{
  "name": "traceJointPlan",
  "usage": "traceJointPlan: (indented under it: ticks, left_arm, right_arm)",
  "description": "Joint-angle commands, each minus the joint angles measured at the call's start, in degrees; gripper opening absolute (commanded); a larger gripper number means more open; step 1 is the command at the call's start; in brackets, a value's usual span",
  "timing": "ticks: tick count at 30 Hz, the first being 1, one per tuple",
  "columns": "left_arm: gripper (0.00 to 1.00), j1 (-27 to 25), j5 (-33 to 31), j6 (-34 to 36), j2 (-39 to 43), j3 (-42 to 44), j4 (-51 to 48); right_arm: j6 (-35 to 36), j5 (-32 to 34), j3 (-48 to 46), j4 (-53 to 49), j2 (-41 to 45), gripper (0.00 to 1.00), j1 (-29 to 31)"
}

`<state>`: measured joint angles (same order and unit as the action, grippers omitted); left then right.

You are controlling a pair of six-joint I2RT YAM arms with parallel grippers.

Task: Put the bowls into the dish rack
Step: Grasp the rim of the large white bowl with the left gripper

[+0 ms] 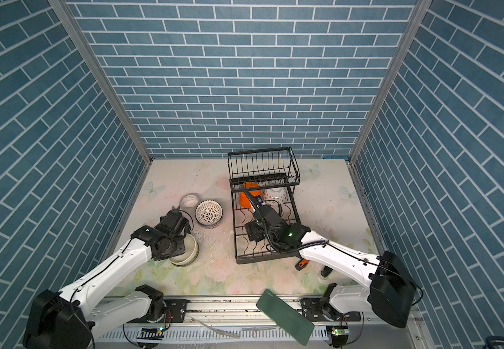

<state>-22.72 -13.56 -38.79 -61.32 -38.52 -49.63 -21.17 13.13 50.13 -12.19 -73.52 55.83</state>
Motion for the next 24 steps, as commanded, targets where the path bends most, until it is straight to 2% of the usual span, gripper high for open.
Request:
traceJointPlan:
  ticks: [1,13,24]
  left_arm:
    - [0.43,0.4,-0.2,0.0,0.9,-0.5,-0.3]
    - [0.32,0.4,-1.2,0.4,1.8,-3.0,-2.8]
    - [0.25,0.5,-1.8,1.0,2.6,-4.5,-4.3]
  right_arm:
    - [-0.6,-0.9,0.1,1.1,-1.2,0.84,0.2]
    - [0.2,-2.0,1.4,1.2,-2.5,0.84,0.3]
    - [0.2,-2.4,1.6,1.2,-2.9,0.84,0.4]
